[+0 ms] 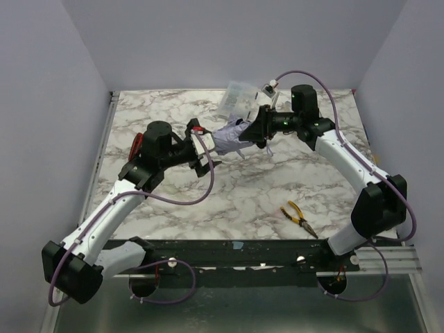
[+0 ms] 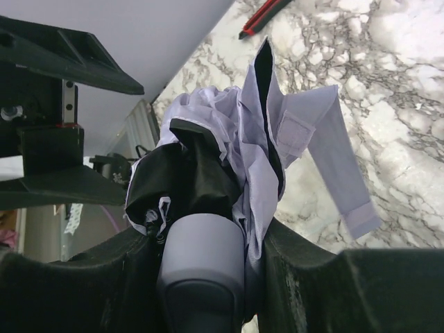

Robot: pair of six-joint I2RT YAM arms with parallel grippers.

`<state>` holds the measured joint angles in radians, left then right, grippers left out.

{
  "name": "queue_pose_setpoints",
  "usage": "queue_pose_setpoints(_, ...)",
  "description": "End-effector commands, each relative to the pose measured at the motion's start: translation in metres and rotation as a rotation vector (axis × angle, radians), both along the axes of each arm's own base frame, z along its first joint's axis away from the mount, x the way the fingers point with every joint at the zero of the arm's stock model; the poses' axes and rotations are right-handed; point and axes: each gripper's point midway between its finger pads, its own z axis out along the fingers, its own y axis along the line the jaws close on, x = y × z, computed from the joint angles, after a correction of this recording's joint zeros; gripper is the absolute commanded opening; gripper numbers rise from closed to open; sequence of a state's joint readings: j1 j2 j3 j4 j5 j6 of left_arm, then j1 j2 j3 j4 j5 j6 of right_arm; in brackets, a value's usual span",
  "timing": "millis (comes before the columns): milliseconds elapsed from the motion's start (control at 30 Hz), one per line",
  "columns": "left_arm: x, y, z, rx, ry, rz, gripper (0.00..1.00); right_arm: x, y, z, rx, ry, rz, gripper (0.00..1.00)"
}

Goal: Open the umbrella

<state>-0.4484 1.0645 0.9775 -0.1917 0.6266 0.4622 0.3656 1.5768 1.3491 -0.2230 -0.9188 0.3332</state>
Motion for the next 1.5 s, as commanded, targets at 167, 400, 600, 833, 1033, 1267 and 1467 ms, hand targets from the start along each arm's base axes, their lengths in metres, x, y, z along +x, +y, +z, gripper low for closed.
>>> queue_pose_setpoints(167,0.012,-0.035,0.002,0.137,-0.127,0.026,0.98,-0.038,0.011,0.013,0.014,-0.048,0.144,0.01)
queue_pose_setpoints(400,0.026,-0.050,-0.024,0.207,-0.067,0.105,0.98,-0.045,0.016,0.028,0.031,-0.088,0.188,0.01)
queue_pose_setpoints(600,0.031,-0.046,-0.040,0.237,-0.008,0.148,0.48,-0.066,0.010,0.021,0.017,-0.062,0.243,0.04)
queue_pose_setpoints(833,0.016,-0.036,-0.048,0.152,0.065,0.095,0.00,-0.068,0.002,0.029,0.007,-0.038,0.221,0.67)
queue_pose_setpoints(1033,-0.002,-0.030,-0.041,0.095,-0.025,0.024,0.00,-0.055,-0.017,0.034,0.014,-0.003,0.157,0.75)
queue_pose_setpoints(1267,-0.010,-0.026,-0.040,0.096,-0.069,0.003,0.00,-0.053,-0.012,0.035,0.056,0.035,0.155,0.67)
queue_pose_setpoints(1467,-0.015,-0.029,-0.030,0.069,-0.116,-0.028,0.00,-0.044,-0.014,0.015,0.012,0.039,0.112,0.53)
